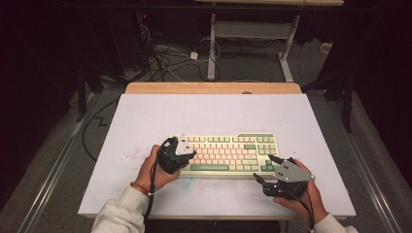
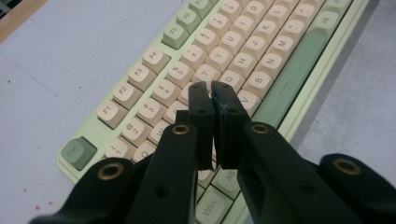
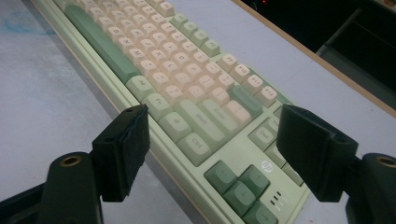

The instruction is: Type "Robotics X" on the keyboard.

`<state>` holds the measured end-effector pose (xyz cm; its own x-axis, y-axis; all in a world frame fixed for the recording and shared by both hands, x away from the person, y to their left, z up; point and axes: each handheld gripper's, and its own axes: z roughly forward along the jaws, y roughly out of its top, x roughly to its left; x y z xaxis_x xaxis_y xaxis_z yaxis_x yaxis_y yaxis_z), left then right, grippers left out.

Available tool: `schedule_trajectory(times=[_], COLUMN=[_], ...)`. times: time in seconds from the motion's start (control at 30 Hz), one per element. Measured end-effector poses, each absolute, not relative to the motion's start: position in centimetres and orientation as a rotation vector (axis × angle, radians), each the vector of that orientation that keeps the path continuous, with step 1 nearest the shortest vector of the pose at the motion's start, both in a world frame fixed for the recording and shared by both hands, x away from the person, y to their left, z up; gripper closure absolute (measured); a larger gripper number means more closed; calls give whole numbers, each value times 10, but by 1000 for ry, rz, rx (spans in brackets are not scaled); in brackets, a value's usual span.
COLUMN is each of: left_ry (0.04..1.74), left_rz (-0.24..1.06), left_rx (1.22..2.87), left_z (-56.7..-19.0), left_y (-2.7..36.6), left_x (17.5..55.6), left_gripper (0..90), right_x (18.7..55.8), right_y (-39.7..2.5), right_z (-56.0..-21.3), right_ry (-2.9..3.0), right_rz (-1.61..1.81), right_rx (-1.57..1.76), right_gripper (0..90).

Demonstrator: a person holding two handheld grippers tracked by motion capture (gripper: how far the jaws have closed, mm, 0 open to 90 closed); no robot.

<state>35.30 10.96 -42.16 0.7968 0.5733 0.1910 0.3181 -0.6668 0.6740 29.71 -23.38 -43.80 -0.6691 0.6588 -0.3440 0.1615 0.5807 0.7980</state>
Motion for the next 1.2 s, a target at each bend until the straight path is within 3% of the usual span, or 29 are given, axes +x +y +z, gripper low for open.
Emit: schedule_trajectory(times=[1.2], left_ry=[538], left_rz=[448], left_rx=[2418], left_z=[-430], left_y=[95], left_x=[334], left_gripper=[844], right_x=[296], right_y=[-231], right_z=[-439], right_ry=[2196], right_rz=[1001], right_rx=[639], right_gripper=[264])
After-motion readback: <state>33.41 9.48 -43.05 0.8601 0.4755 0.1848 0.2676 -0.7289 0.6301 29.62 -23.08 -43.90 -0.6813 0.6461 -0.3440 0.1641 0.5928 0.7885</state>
